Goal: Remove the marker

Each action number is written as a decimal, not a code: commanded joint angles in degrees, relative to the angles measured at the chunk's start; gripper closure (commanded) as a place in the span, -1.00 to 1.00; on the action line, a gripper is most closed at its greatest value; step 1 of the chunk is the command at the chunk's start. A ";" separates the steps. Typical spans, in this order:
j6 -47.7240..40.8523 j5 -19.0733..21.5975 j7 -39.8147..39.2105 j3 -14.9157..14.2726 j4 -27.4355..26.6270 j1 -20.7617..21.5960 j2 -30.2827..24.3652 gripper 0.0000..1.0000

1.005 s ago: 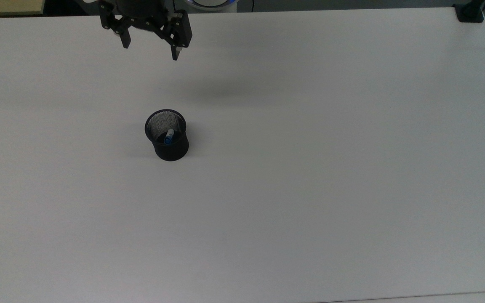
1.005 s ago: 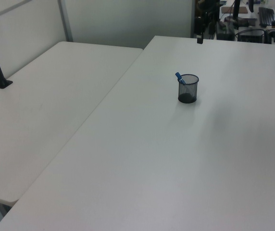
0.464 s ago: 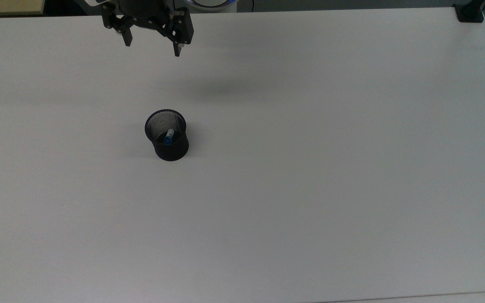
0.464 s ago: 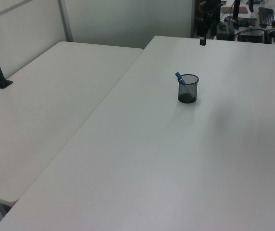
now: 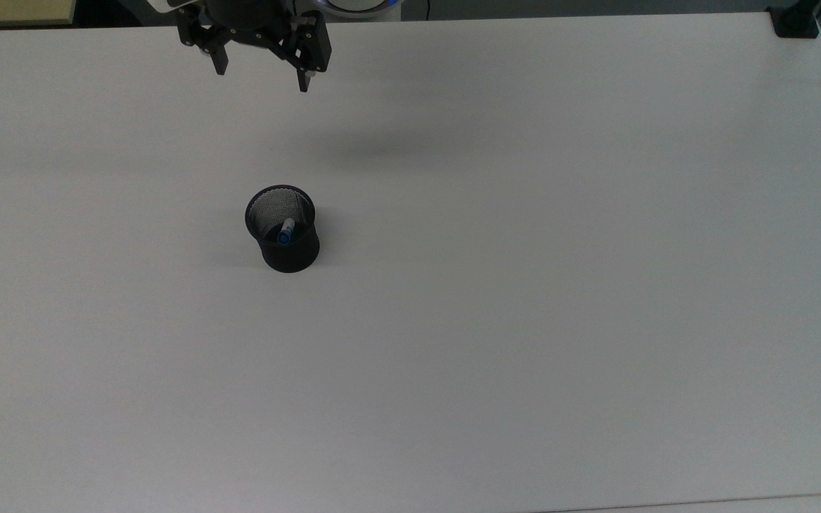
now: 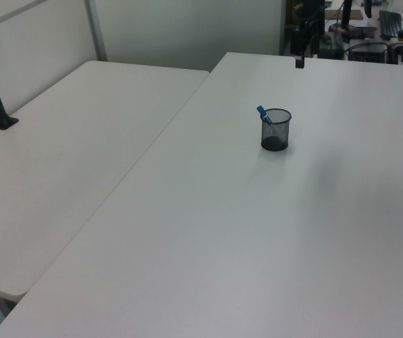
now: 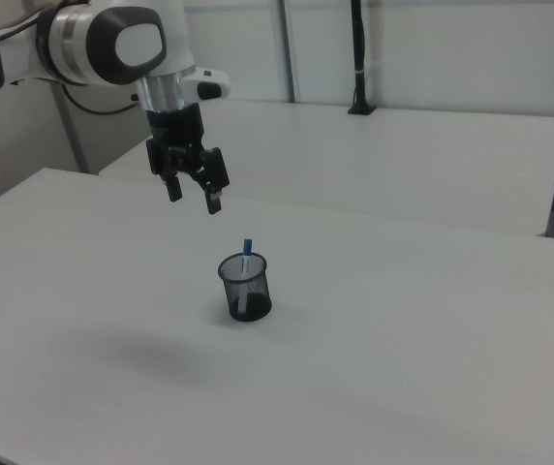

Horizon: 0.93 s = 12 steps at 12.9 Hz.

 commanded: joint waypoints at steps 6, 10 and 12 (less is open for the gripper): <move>0.70 1.04 -2.63 -0.29 1.15 -0.29 2.14 -1.00; 11.59 1.30 -7.28 -0.55 1.41 -3.28 7.40 -1.00; 16.23 2.35 -7.20 -0.55 1.50 -3.54 10.05 -1.00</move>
